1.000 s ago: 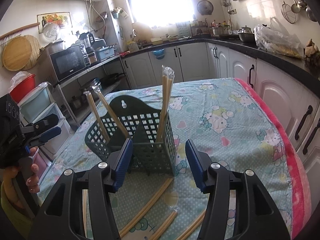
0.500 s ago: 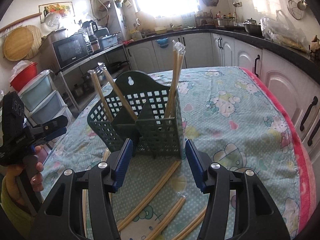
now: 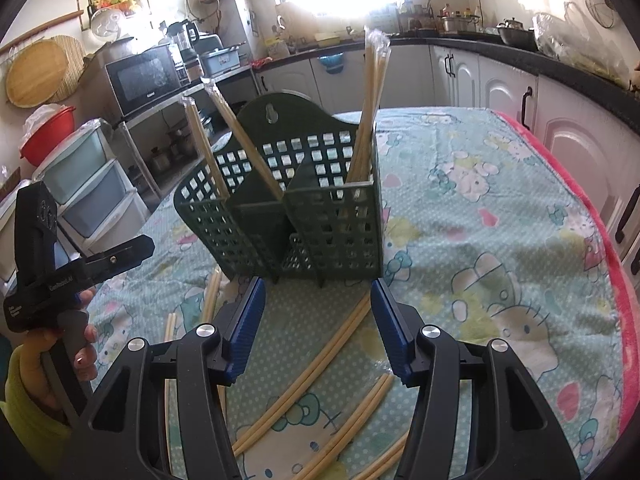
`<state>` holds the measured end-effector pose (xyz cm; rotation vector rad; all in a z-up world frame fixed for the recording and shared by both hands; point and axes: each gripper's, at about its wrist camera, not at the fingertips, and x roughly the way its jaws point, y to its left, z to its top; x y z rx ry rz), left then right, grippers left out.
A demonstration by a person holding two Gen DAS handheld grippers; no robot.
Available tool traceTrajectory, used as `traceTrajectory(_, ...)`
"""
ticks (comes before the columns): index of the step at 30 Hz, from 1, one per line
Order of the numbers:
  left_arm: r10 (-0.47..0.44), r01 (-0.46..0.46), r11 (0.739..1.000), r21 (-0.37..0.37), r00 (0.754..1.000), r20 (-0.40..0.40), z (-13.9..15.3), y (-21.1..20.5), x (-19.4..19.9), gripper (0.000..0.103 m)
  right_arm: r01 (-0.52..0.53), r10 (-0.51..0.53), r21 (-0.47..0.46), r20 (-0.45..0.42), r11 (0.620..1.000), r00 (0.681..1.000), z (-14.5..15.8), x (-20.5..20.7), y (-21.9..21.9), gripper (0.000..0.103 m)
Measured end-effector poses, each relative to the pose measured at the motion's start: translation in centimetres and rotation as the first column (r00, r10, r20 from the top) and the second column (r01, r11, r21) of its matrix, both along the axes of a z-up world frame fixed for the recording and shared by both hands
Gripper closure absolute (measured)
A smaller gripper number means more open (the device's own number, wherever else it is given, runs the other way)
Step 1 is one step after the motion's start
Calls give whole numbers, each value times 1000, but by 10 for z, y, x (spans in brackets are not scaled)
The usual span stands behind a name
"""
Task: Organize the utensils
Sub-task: 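Withdraw both open grippers from the basket toward the loose chopsticks, then close the left gripper on a chopstick while the right gripper grasps another chopstick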
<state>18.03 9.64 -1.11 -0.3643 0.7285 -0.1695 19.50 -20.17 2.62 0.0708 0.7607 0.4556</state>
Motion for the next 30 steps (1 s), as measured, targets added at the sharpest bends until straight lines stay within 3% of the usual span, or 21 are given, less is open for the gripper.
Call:
traceTrajectory(15, -58, 67, 994, 87, 993, -102, -25, -17, 19, 11, 14, -16, -16, -122, 1000, 992, -37, 23, 12, 50)
traceTrajectory(22, -84, 107, 984, 140, 983, -163, -37, -25, 34, 38, 25, -28, -21, -140, 999, 990, -43, 31, 14, 50)
traceTrajectory(30, -110, 143, 980, 140, 970, -219, -53, -32, 44, 48, 54, -59, -40, -155, 998, 986, -48, 41, 14, 50)
